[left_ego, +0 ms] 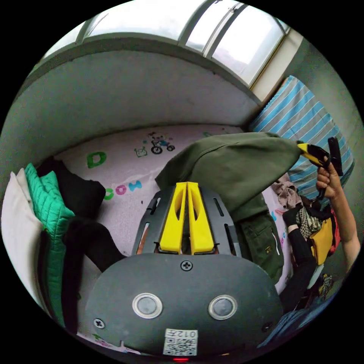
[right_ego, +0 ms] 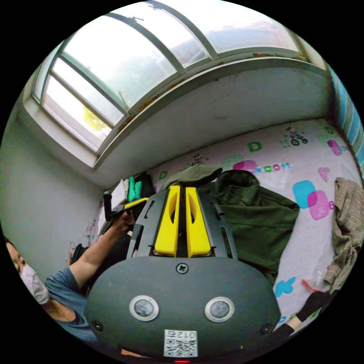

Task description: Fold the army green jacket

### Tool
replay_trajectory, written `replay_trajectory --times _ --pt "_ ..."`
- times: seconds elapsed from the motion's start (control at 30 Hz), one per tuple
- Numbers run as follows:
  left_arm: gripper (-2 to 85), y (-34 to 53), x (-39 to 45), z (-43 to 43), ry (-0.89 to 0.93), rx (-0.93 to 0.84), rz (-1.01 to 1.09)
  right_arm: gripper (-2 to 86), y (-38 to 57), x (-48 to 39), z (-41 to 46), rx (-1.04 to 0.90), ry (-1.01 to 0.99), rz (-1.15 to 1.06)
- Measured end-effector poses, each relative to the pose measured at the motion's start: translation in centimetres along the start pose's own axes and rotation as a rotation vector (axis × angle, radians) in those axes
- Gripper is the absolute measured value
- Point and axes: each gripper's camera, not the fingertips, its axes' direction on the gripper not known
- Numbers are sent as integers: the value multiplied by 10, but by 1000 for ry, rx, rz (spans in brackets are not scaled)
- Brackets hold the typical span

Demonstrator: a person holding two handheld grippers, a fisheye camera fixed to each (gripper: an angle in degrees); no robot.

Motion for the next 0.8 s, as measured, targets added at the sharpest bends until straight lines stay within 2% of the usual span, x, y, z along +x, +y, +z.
replay_trajectory --times 0.27,0.5,0.57,0.63,0.8 --pt "8 -17 17 62 -110 -182 81 2 34 80 8 -104 262 39" --pt "5 -43 57 100 -139 -220 218 6 59 139 52 -119 201 124" --pt "5 -49 67 115 -167 -260 263 8 66 153 70 -148 231 112" --pt "5 -46 75 145 -218 -396 309 11 74 163 88 -189 285 100" --pt "4 -37 79 165 -298 -399 380 37 92 184 129 -277 350 128"
